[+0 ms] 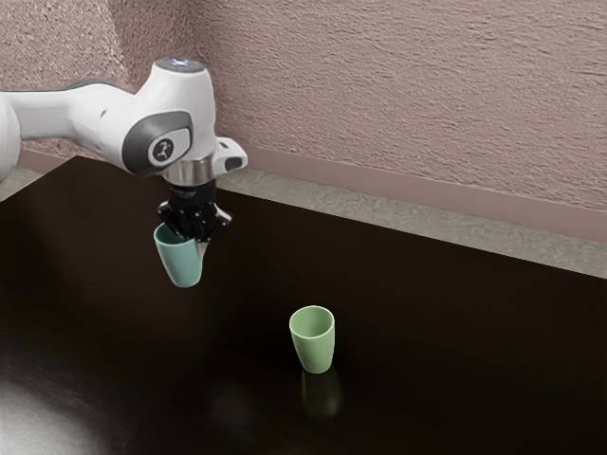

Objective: Place the left cup onto the right cup

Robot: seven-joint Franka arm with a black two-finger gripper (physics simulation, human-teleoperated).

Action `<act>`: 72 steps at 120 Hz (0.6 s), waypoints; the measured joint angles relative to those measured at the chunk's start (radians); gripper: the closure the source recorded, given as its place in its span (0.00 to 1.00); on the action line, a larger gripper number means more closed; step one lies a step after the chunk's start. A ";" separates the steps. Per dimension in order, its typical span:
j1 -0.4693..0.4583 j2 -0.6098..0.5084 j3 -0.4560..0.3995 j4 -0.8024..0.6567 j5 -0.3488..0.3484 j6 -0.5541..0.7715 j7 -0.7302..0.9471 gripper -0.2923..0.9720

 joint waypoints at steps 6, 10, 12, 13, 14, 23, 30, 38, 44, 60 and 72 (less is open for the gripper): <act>0.003 0.002 -0.002 0.002 -0.001 0.000 -0.004 0.85; 0.003 0.002 -0.005 0.005 -0.001 -0.001 -0.007 0.85; 0.004 0.002 -0.007 0.005 -0.001 -0.001 -0.008 0.85; 0.004 0.002 -0.009 0.006 -0.001 -0.002 -0.009 0.85; 0.004 0.002 -0.010 0.006 -0.001 -0.002 -0.010 0.85; -0.009 0.002 -0.018 0.008 -0.002 -0.004 -0.017 0.85; -0.026 0.002 -0.025 0.010 -0.002 -0.005 -0.022 0.85; -0.053 0.002 -0.030 0.014 -0.002 -0.006 -0.028 0.85; -0.073 0.002 -0.036 0.015 -0.002 -0.007 -0.033 0.85; -0.124 0.008 -0.047 0.021 -0.002 -0.008 -0.044 0.85; -0.146 0.014 -0.051 0.027 -0.002 -0.009 -0.051 0.85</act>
